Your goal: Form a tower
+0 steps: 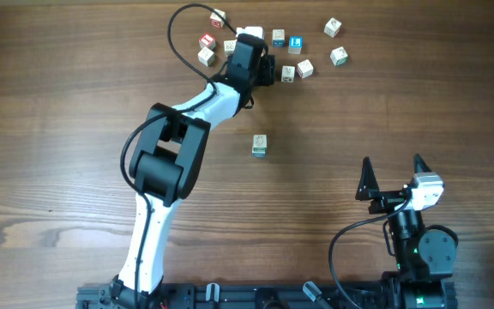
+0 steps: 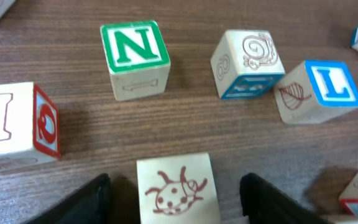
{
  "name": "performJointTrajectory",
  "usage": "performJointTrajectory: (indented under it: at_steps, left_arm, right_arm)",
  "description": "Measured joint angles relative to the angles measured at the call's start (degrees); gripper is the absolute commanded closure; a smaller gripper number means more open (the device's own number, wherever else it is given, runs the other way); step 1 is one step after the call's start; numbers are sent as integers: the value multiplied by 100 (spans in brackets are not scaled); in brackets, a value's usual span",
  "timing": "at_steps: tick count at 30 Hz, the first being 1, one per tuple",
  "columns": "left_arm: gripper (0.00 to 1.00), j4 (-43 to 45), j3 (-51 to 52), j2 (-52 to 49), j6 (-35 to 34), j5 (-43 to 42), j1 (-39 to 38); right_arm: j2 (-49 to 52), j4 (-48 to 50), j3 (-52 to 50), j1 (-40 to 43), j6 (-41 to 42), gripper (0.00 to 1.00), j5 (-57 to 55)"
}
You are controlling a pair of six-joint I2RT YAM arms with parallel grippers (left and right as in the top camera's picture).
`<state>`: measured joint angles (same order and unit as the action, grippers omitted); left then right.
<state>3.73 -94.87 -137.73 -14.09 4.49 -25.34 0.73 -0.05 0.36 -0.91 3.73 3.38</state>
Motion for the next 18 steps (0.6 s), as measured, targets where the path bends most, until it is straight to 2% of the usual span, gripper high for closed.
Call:
performJointTrajectory:
  at_steps: [2,4,6,10,15,18]
  left_arm:
    - [62,17,0,-9,-9,37,0]
    - [64,-22,0,-9,-9,37,-4]
    - [73,-68,0,-7,0,37,-11]
    - [75,-551,9,391,7,76,-11]
    - [76,-1462,0,1947,9,81,-28]
    - [78,-2385,0,2815,4,107,-98]
  right_arm:
    - [0,0,0,0,0,0,0]
    - [0,0,0,0,0,0,0]
    - [0,0,0,0,0,0,0]
    - [0,0,0,0,0,0,0]
    - [0,0,-2,0,0,0,0]
    - [4,0,0,0,0,0,0]
